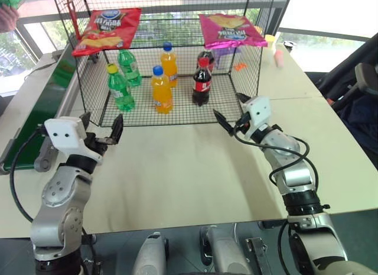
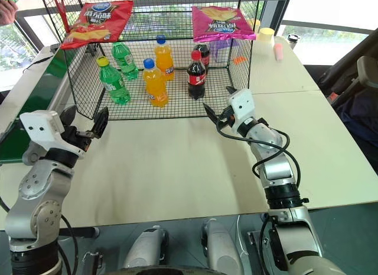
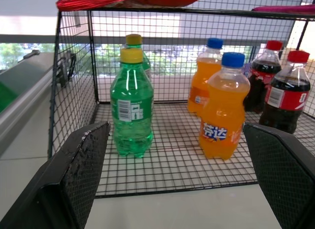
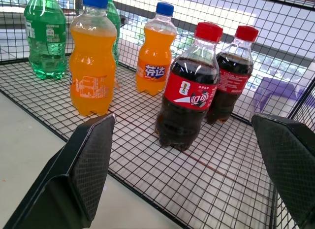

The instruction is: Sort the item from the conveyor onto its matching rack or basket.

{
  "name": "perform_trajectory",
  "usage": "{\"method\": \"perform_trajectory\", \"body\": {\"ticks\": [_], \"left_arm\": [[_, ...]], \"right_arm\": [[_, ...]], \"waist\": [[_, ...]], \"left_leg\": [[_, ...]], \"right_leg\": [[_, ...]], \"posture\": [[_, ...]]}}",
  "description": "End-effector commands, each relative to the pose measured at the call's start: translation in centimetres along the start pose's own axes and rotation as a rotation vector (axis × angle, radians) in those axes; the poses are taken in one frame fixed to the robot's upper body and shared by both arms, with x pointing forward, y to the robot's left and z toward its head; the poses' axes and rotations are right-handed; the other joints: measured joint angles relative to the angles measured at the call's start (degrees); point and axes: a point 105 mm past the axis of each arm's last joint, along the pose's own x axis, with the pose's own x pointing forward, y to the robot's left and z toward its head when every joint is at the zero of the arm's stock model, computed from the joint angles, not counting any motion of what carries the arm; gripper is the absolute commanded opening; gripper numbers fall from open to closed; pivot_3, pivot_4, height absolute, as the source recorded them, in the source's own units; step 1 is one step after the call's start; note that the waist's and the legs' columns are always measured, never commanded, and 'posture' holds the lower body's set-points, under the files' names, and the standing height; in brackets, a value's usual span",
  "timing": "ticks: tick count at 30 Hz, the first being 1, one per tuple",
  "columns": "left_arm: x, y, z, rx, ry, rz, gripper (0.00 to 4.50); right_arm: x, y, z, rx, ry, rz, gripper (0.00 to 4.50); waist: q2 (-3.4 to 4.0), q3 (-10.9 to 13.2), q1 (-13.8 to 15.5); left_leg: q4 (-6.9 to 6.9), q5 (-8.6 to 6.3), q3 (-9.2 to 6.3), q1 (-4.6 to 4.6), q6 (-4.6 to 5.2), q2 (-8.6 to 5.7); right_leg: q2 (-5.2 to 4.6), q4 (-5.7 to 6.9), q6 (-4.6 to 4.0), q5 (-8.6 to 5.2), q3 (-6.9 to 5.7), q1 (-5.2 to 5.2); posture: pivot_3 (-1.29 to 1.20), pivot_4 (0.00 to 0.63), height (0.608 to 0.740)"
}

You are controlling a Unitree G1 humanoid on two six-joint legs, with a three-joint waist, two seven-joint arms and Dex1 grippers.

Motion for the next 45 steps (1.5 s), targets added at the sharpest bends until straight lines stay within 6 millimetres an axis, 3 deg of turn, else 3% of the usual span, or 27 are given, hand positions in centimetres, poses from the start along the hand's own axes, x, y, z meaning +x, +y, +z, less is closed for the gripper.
{"method": "perform_trajectory", "body": {"ticks": [1, 5, 22, 45], "left_arm": [[-0.2, 0.0, 1.5, 0.031, -0.052, -0.003, 4.50], [-0.4, -1.2, 1.7, 0.013, -0.058, -0.063, 4.50], [-0.5, -1.2, 0.8, 0.003, -0.023, -0.056, 4.50], [-0.2, -1.6, 1.3, -0.018, -0.038, -0.108, 4.50]], "right_arm": [[0.2, -0.4, 1.8, -0.030, -0.065, 0.004, 4.47], [0.2, -0.1, 1.8, -0.039, -0.062, 0.016, 4.47], [0.2, -0.6, 1.8, -0.041, -0.053, 0.017, 4.47], [1.3, -0.4, 2.0, -0.085, -0.076, 0.066, 4.47]], "waist": [[0.00, 0.00, 0.03], [0.00, 0.00, 0.02], [0.00, 0.00, 0.02], [0.00, 0.00, 0.00]], "left_leg": [[0.01, 0.00, 0.00, 0.00, 0.00, 0.00], [0.02, 0.00, 0.00, -0.01, 0.00, 0.00], [0.02, 0.00, 0.00, 0.00, 0.00, 0.00], [0.26, 0.00, 0.00, 0.00, 0.00, 0.00]], "right_leg": [[0.00, 0.00, 0.00, 0.00, 0.00, 0.00], [0.00, 0.00, 0.00, 0.00, 0.00, 0.01], [0.00, 0.03, 0.00, 0.01, 0.00, 0.01], [0.00, 0.27, 0.00, 0.00, 0.00, 0.01]], "posture": [[0.00, 0.150, 0.740], [0.00, 0.150, 0.740], [0.00, 0.150, 0.740], [0.00, 0.150, 0.740]]}}
